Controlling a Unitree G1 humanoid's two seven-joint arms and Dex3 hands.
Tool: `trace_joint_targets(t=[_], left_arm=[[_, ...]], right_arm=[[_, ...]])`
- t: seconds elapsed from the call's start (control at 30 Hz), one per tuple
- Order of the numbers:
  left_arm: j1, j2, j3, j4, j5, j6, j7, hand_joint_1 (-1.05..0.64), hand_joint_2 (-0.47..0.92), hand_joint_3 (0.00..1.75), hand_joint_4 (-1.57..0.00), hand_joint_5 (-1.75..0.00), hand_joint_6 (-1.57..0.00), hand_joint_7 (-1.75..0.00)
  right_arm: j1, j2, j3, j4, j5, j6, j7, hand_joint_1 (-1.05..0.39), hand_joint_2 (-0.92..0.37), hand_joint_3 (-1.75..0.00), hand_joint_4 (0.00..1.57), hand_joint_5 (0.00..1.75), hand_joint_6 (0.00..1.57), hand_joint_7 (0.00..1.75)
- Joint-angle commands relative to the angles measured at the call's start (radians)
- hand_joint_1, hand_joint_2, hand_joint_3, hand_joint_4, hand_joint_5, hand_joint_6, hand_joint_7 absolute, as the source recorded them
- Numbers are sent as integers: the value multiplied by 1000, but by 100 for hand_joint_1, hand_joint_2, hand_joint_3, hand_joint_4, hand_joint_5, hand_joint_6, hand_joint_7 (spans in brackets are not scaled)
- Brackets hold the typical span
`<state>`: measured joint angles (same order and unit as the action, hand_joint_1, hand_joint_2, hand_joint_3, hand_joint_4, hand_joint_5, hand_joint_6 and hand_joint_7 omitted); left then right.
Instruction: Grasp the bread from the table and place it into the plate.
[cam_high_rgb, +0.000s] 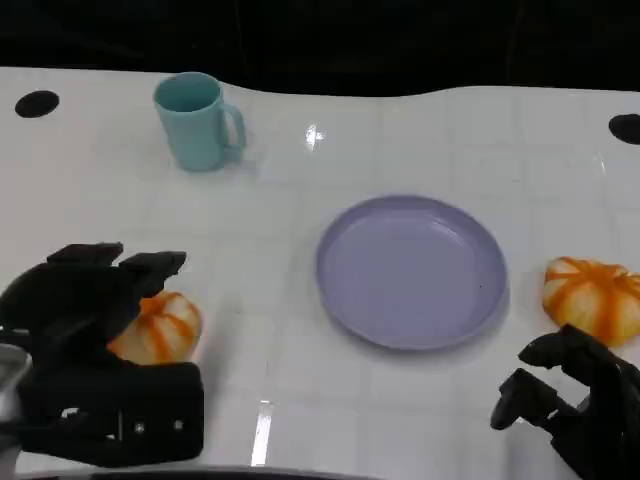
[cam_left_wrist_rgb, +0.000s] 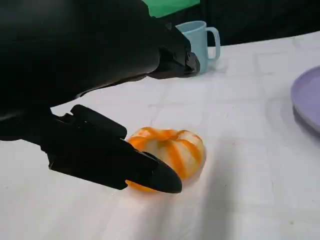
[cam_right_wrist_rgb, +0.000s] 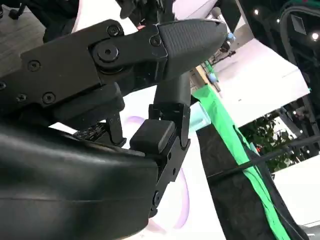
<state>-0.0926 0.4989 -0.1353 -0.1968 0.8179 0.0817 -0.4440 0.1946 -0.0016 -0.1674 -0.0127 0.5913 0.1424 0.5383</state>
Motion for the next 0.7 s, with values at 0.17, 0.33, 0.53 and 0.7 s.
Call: trace_joint_targets(t=[0.17, 0.33, 0.53, 0.7], left_arm=[[-151, 31, -106, 228, 8, 0, -20, -51, 77, 0, 0, -7, -11, 0], [-222, 19, -166, 351, 8, -5, 1, -52, 76, 0, 0, -6, -12, -1], [-303, -4, -232, 520, 7, -23, 38, -54, 75, 0, 0, -3, -11, 0], [-360, -30, -270, 651, -4, -41, 79, -67, 78, 1, 0, -1, -10, 0]], right_arm=[[-4, -8, -11, 9, 9, -8, 10, -51, -92, -21, 78, 144, 90, 84], [-4, -11, -10, 8, 6, -8, 12, -51, -92, -21, 78, 145, 89, 84], [-2, -9, -8, 4, 2, -11, 11, -52, -92, -20, 78, 147, 89, 85], [1, -5, -8, 4, 1, -19, 12, -52, -92, -22, 77, 148, 89, 86]])
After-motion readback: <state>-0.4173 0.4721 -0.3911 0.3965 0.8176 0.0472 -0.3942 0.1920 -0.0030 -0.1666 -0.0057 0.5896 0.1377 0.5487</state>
